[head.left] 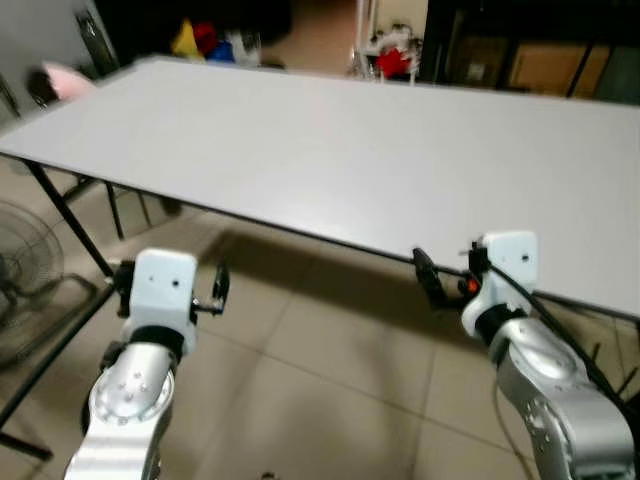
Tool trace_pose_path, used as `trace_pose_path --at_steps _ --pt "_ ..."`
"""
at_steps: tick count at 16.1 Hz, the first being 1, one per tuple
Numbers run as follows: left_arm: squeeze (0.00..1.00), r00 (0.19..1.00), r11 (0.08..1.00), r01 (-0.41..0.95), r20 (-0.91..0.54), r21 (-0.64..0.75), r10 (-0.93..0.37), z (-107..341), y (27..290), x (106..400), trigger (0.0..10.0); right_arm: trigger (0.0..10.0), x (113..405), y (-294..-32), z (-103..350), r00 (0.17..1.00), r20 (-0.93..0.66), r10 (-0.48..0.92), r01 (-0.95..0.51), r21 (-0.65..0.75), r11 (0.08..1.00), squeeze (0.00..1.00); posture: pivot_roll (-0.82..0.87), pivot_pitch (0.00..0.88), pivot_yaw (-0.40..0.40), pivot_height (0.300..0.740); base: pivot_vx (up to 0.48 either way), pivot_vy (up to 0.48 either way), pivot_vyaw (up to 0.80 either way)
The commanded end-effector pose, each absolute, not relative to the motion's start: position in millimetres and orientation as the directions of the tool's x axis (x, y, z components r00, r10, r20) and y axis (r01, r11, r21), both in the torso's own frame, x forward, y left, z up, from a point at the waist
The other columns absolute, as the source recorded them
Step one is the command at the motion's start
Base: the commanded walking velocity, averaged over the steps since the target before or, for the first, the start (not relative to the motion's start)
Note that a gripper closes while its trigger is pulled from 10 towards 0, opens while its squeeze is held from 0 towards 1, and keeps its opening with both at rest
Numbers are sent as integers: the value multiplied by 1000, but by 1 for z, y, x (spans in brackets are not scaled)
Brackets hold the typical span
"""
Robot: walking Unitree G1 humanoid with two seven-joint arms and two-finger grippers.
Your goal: Setting the table
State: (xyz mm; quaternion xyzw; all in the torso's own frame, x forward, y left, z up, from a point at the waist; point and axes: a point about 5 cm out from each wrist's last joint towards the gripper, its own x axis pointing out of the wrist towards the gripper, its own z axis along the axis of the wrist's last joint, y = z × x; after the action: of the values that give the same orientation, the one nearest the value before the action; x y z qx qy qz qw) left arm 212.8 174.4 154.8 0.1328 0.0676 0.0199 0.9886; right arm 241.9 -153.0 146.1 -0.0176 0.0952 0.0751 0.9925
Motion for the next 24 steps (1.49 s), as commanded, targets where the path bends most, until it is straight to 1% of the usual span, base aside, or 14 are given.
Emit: trace_pose_path --at_steps 1,3,5,6,8,10,14,16,20,24 --pt "0 989 957 -43 -124 288 82 156 180 212 10000 10000 243 -146 148 971 -171 164 -172 -33 984 0 -182 8 67 740 0 368 0" --pt "0 989 958 -44 -125 283 82 156 179 211 10000 10000 242 -147 146 968 -180 176 -173 32 984 0 -182 6 61 740 0 371 0" --pt "0 988 960 -49 -124 275 86 155 178 210 10000 10000 242 -149 147 963 -183 200 -197 37 980 0 -180 6 56 740 0 369 0" --pt "0 990 960 -47 -119 275 82 156 178 209 10000 10000 242 -147 148 958 -183 220 -213 57 975 0 -180 4 53 740 0 0 450" --pt "0 990 957 -41 -120 288 79 156 175 207 10000 10000 243 -139 151 943 -168 287 -281 59 958 0 -177 0 45 740 0 0 800" --pt "0 989 955 -63 -107 289 98 157 176 205 10000 10000 242 -133 150 922 -171 347 -341 66 938 0 -162 0 28 740 0 0 800" --pt "0 990 961 -78 -91 266 105 159 178 201 10000 10000 242 -124 152 888 -156 432 -423 87 902 0 -142 0 28 740 0 0 800" --pt "0 992 963 -78 -79 257 101 160 178 198 10000 10000 242 -122 150 880 -155 450 -441 90 893 0 -126 0 24 740 0 0 800" --pt "0 986 963 -134 -61 233 153 161 184 191 10000 10000 245 -120 148 866 -155 475 -466 94 880 0 -100 0 -1 740 0 0 800" --pt "0 981 950 -173 -37 261 189 164 188 184 10000 10000 250 -119 146 863 -148 483 -470 113 875 0 -77 0 -17 740 305 0 800"
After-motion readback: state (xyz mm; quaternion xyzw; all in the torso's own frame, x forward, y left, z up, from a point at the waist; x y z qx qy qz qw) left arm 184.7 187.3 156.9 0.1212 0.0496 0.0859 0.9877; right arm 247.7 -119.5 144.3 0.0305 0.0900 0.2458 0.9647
